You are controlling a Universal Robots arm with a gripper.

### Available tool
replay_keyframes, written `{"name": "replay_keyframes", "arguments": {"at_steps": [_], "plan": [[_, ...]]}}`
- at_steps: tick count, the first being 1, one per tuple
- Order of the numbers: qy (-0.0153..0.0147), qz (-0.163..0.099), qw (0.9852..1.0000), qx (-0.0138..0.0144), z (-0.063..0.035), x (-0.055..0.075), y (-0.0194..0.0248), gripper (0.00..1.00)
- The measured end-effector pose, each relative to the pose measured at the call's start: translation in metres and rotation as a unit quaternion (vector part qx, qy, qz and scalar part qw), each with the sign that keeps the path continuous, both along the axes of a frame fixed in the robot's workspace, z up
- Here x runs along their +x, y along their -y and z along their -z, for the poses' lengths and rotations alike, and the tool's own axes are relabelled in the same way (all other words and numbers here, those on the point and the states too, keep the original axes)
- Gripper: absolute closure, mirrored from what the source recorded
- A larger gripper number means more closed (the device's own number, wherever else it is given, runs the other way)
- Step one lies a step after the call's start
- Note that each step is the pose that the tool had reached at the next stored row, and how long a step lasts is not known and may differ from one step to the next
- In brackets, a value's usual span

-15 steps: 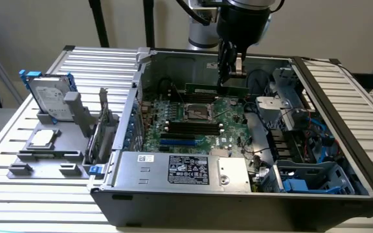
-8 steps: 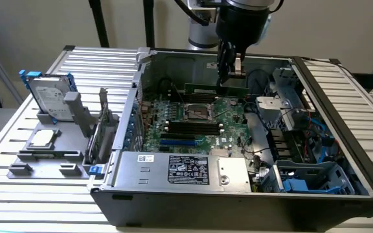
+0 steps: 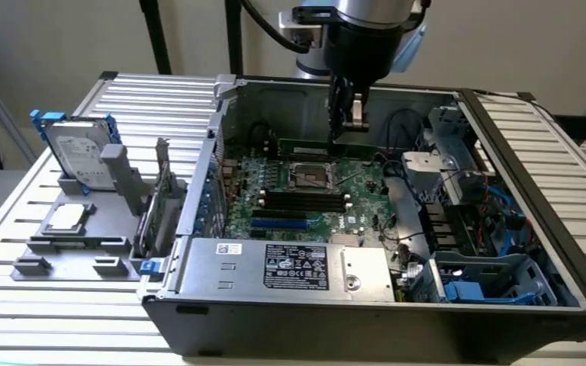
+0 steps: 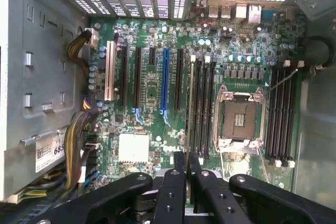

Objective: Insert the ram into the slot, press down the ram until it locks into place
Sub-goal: 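Insert the ram into the slot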

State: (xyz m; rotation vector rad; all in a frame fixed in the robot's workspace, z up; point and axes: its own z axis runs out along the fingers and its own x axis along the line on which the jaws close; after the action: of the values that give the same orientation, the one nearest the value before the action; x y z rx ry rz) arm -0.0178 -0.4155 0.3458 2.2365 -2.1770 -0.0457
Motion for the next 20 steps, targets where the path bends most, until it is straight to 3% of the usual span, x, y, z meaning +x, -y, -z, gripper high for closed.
{"name": "replay_keyframes", "arguments": {"at_steps": [4, 14, 20], "plan": [[0.0016, 0.0, 1.0, 0.0, 0.0072, -0.005, -0.0001, 0.87], [0.0099, 0.0, 1.0, 0.0, 0.0255, -0.014, -0.0002, 0.87], [0.0113, 0.0, 0.9999, 0.0, 0.0363, -0.014, -0.0002, 0.87]]}}
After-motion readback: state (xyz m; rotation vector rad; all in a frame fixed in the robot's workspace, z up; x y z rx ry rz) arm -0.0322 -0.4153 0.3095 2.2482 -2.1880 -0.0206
